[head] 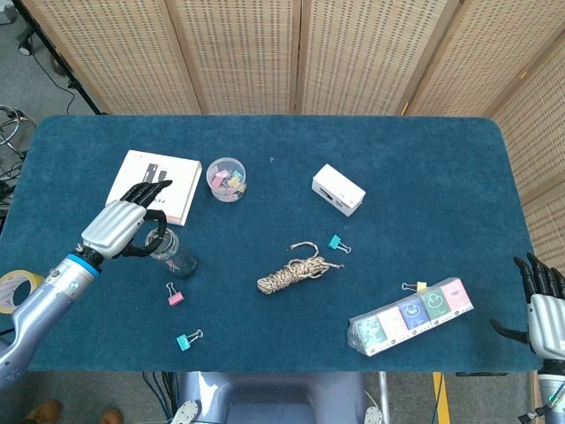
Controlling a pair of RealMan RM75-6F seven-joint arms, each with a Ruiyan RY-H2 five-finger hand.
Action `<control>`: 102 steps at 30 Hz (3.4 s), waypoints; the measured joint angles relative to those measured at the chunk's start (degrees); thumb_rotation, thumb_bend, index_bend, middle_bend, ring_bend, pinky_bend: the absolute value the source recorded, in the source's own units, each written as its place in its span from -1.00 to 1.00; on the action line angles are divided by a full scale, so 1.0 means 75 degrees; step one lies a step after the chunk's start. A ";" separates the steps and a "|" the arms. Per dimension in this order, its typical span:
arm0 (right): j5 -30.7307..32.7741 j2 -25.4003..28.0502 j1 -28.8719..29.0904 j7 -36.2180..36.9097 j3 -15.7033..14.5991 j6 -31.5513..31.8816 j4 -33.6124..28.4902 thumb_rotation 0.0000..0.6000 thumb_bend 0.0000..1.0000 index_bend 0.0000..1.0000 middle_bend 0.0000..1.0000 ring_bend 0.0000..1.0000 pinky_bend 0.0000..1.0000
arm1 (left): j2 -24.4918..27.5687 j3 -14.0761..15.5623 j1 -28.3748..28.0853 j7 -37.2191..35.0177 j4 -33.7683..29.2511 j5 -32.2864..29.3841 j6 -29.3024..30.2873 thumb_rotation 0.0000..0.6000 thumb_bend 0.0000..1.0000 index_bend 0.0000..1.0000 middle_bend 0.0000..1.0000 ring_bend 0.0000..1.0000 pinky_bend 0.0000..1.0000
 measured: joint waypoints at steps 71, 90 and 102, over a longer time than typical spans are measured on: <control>-0.0100 0.0026 -0.0028 0.0031 -0.0016 0.0059 -0.0038 1.00 -1.00 -1.00 -1.00 -1.00 -1.00 | 0.0982 0.0187 0.0354 -0.0407 -0.0317 0.0252 0.0374 1.00 -0.38 -1.00 -1.00 -1.00 -1.00; -0.0449 0.0122 -0.0087 0.0124 -0.0110 0.0252 -0.0218 1.00 -1.00 -1.00 -1.00 -1.00 -1.00 | -0.0018 0.1067 0.2757 -0.0886 0.1240 0.0740 0.3232 1.00 -0.38 -1.00 -1.00 -1.00 -1.00; -0.0681 0.0189 -0.0153 0.0224 -0.0186 0.0404 -0.0294 1.00 -1.00 -1.00 -1.00 -1.00 -1.00 | -0.0594 0.1445 0.3864 -0.0637 0.1757 0.0995 0.4470 1.00 -0.38 -1.00 -1.00 -1.00 -1.00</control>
